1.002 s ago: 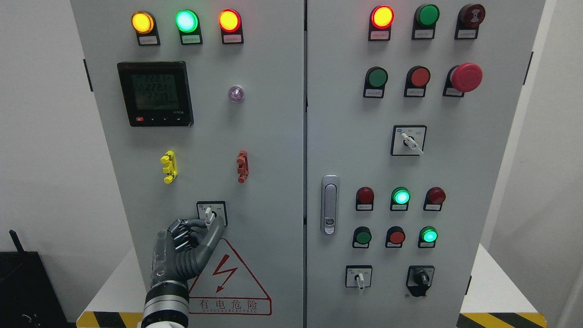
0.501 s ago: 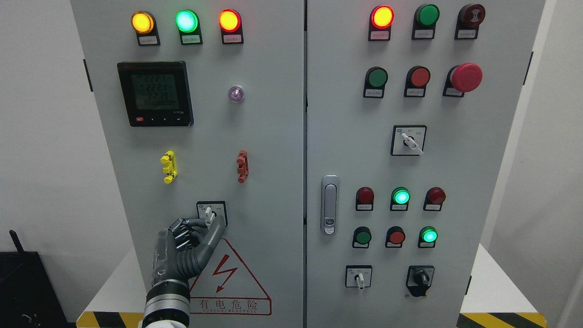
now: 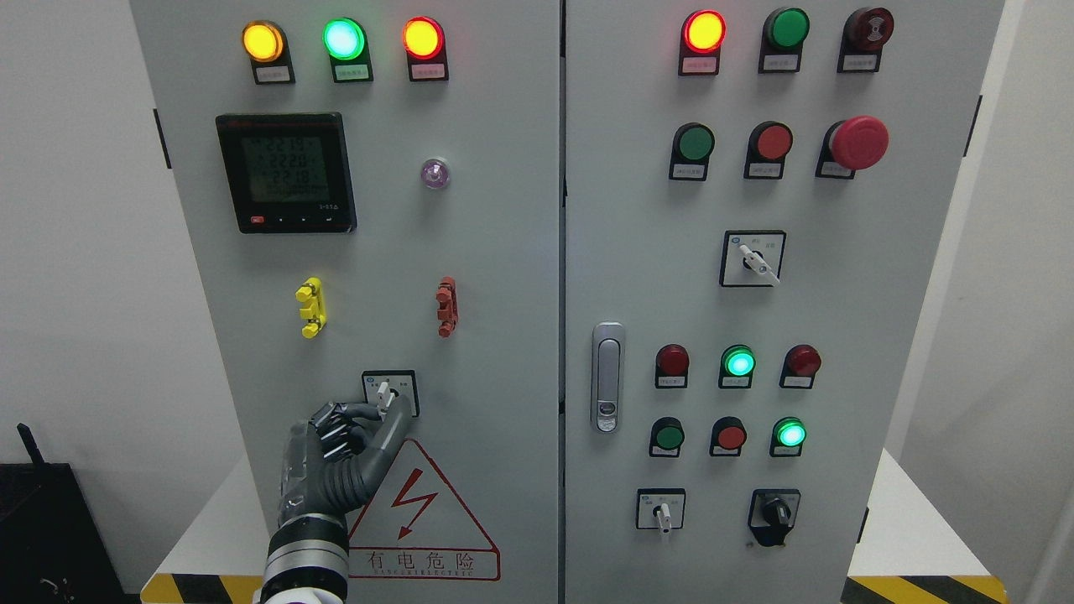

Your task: Turn on light switch 1

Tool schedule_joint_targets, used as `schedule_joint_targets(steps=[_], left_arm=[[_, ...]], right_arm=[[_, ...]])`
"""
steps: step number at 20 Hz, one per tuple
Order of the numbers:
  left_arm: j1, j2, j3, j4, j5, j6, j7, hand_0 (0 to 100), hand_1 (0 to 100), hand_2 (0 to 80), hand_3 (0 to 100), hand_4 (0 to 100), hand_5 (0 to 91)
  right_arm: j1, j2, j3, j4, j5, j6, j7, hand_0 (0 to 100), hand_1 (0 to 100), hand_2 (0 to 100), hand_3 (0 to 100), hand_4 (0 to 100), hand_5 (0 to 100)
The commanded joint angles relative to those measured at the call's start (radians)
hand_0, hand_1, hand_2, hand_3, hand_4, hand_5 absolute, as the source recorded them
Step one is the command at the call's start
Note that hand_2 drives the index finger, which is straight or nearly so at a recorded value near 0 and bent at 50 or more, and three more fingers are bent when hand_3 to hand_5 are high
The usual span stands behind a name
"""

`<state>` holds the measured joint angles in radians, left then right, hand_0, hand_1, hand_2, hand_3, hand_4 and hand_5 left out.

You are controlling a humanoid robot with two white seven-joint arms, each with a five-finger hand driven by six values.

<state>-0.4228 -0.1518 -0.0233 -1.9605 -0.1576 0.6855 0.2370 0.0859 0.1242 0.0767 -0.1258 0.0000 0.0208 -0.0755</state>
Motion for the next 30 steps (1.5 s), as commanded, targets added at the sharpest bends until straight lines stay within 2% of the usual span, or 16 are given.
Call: schedule_joint_targets(steps=[1, 30], left_arm=[[-0.004, -0.002, -0.012, 0.000, 0.000, 0.000, 0.001, 17, 67, 58.5, 92, 91, 86.2], [-0.004, -0.002, -0.012, 0.000, -0.008, 0.011, 0.001, 21, 66, 60.5, 93, 91, 86.5]], right_arm=[[0.000, 0.000, 0.000, 0.000, -0.025, 0.001, 0.000, 0, 0, 0, 0, 0, 0], [0.000, 0.000, 0.000, 0.000, -0.025, 0.001, 0.000, 0, 0, 0, 0, 0, 0]])
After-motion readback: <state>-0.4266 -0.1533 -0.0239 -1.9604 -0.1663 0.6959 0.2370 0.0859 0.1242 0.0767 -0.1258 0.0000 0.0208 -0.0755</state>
